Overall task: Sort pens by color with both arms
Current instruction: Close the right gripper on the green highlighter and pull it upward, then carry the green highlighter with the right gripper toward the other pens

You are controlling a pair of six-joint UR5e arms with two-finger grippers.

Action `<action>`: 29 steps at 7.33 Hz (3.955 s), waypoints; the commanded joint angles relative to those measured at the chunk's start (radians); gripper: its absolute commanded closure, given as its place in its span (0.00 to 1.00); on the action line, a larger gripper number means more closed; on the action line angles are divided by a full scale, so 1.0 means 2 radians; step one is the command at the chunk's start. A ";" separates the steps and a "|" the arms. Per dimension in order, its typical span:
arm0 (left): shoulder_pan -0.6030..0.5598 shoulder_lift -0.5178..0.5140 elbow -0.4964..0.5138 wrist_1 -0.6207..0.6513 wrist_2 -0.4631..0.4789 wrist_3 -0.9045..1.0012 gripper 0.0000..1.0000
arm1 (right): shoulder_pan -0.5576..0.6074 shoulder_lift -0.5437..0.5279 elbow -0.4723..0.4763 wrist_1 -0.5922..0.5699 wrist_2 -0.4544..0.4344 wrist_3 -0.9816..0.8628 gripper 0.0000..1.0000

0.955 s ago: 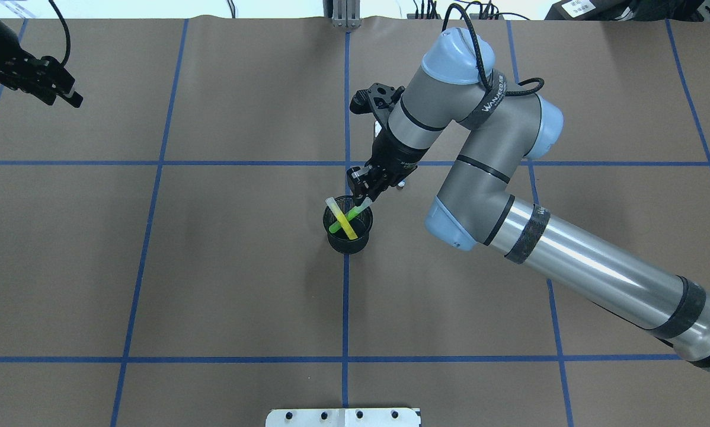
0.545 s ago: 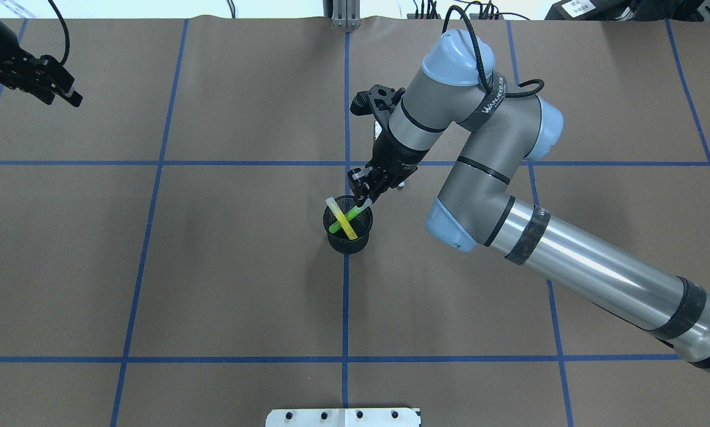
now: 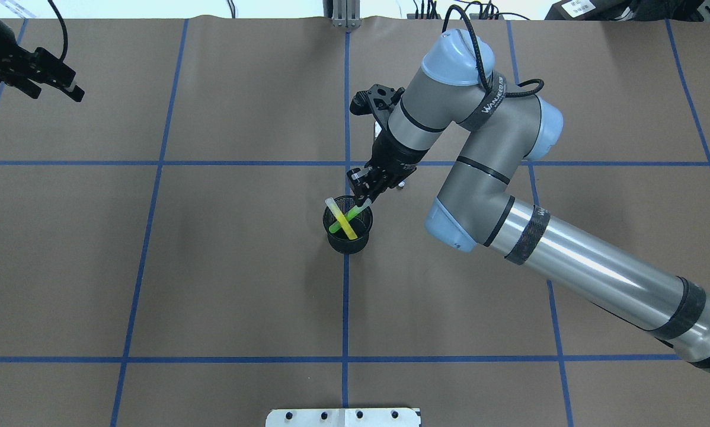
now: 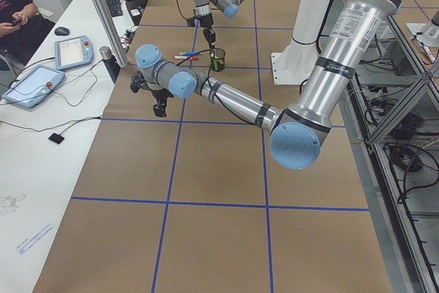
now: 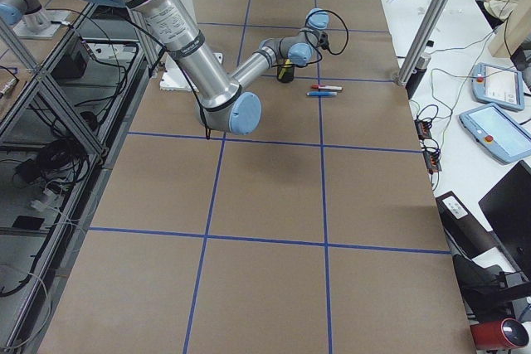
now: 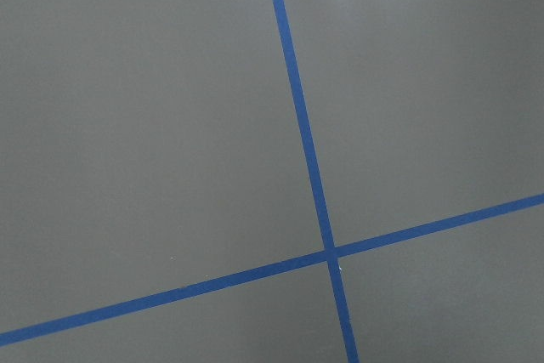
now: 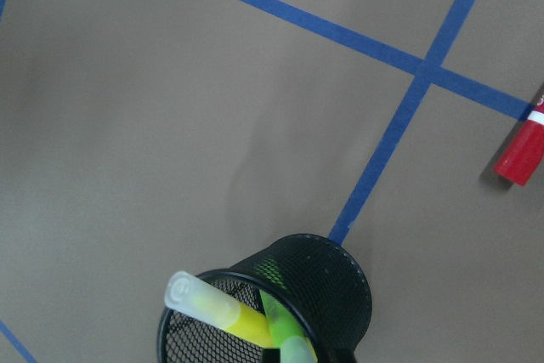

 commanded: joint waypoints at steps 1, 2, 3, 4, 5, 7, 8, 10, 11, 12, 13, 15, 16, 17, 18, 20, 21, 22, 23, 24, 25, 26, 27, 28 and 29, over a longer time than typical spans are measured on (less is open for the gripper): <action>-0.001 0.000 0.000 0.000 0.000 0.000 0.01 | 0.000 -0.001 0.003 0.000 0.000 0.001 0.71; -0.001 0.000 0.000 0.000 0.000 0.000 0.01 | -0.001 -0.001 0.002 0.000 0.000 0.000 0.74; -0.001 0.000 0.000 0.000 0.000 0.001 0.01 | -0.002 -0.001 0.003 0.000 0.000 0.001 0.78; -0.001 0.000 0.000 0.000 0.000 0.001 0.01 | -0.003 -0.001 0.002 -0.001 0.000 0.001 0.81; -0.001 0.000 0.000 0.000 0.000 0.000 0.01 | -0.003 -0.001 0.003 -0.001 0.000 0.001 0.84; -0.004 0.000 -0.001 0.000 0.000 0.001 0.01 | -0.003 -0.001 0.006 -0.002 0.002 0.002 0.86; -0.003 0.000 -0.002 0.000 0.000 0.000 0.01 | -0.002 0.000 0.010 -0.002 0.017 0.001 0.87; -0.004 0.000 -0.004 0.000 0.000 0.000 0.01 | 0.008 -0.003 0.025 -0.006 0.039 0.004 0.88; -0.004 0.001 -0.006 0.000 0.000 0.000 0.01 | 0.020 -0.003 0.028 -0.004 0.058 0.031 0.89; -0.003 0.001 -0.007 0.000 0.000 -0.002 0.01 | 0.028 -0.003 0.036 -0.006 0.064 0.032 0.89; -0.004 0.002 -0.010 0.000 0.000 -0.005 0.01 | 0.035 -0.004 0.042 -0.007 0.068 0.034 0.89; -0.003 0.002 -0.011 0.000 0.001 -0.006 0.01 | 0.055 -0.007 0.052 -0.008 0.084 0.044 0.91; -0.003 0.002 -0.011 0.000 0.001 -0.006 0.01 | 0.066 -0.008 0.052 -0.008 0.089 0.044 0.91; -0.003 0.002 -0.013 0.000 0.001 -0.006 0.01 | 0.074 -0.008 0.053 -0.008 0.090 0.047 0.91; -0.003 0.002 -0.015 0.000 0.001 -0.006 0.01 | 0.088 -0.008 0.055 -0.011 0.089 0.067 0.93; -0.004 0.004 -0.023 0.000 0.000 -0.006 0.01 | 0.103 -0.006 0.076 -0.011 0.050 0.137 0.93; -0.004 0.024 -0.037 0.000 0.000 -0.005 0.01 | 0.100 0.002 0.084 -0.011 -0.012 0.200 0.93; -0.007 0.044 -0.056 0.000 0.000 -0.001 0.01 | 0.095 0.005 0.083 -0.012 -0.066 0.231 0.93; -0.010 0.062 -0.074 0.001 0.000 0.000 0.01 | 0.093 0.005 0.082 -0.018 -0.094 0.237 0.93; -0.011 0.077 -0.087 0.000 -0.001 0.002 0.01 | 0.080 0.007 0.080 -0.024 -0.141 0.261 0.93; -0.013 0.080 -0.090 0.000 -0.001 0.002 0.01 | 0.065 0.016 0.079 -0.048 -0.183 0.287 0.95; -0.015 0.082 -0.092 0.000 -0.001 0.012 0.01 | 0.048 0.021 0.079 -0.060 -0.217 0.304 0.95; -0.030 0.100 -0.093 0.001 -0.002 0.051 0.01 | 0.030 0.025 0.074 -0.064 -0.240 0.325 0.95; -0.037 0.103 -0.092 0.006 -0.002 0.075 0.01 | 0.015 0.040 0.057 -0.064 -0.263 0.347 0.95; -0.047 0.104 -0.094 0.022 -0.002 0.098 0.01 | 0.005 0.064 0.019 -0.064 -0.281 0.355 0.95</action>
